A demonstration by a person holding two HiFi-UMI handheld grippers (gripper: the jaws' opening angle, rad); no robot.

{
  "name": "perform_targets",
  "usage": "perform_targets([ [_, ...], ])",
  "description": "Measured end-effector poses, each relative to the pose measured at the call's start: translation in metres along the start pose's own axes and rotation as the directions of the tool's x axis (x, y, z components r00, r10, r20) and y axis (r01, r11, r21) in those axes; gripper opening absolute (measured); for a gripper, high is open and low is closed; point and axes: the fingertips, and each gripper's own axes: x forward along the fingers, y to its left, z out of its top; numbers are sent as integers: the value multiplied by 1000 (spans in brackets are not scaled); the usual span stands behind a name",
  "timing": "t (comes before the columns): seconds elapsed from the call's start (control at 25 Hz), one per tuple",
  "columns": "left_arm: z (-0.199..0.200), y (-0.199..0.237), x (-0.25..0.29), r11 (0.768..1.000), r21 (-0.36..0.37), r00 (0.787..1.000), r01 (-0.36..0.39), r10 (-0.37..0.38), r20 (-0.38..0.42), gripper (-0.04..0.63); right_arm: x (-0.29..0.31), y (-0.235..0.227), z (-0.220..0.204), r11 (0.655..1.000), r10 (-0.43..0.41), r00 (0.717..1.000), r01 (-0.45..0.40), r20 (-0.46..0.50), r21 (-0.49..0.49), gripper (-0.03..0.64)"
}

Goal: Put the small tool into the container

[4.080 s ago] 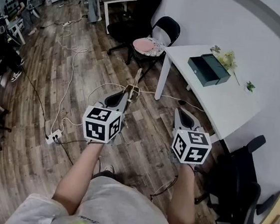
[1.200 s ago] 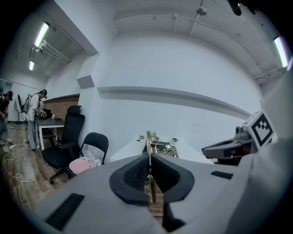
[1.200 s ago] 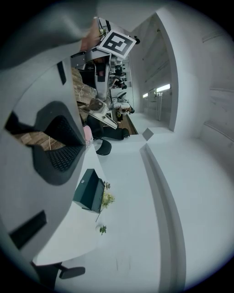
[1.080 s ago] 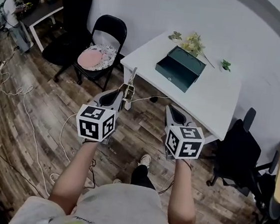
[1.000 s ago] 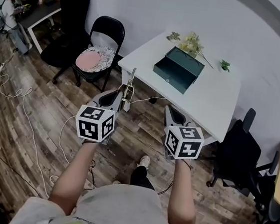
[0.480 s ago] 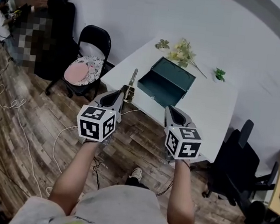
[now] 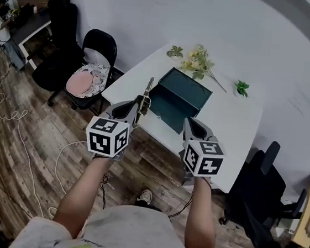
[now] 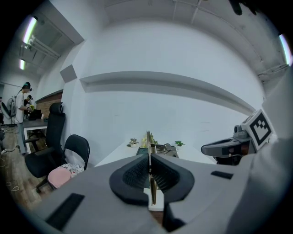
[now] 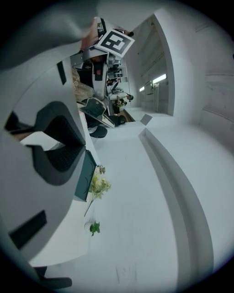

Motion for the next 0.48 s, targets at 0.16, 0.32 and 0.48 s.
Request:
perform_targets([
  [0.16,1,-4,11,1000,6,1000,-5,5,-9,8,6,-9,-2,1000,10,1000,-9,-5,8,3],
  [0.32,2,-8,22,1000,11,1000,-10,10,-14,8,11,-21,-1,1000,16,1000,-16,-5,16,3],
  [0.48,4,-10,31,1000,15,1000,-11,12,-22,8,15,-30,0,1000,20,1000,-19,-5,22,3],
])
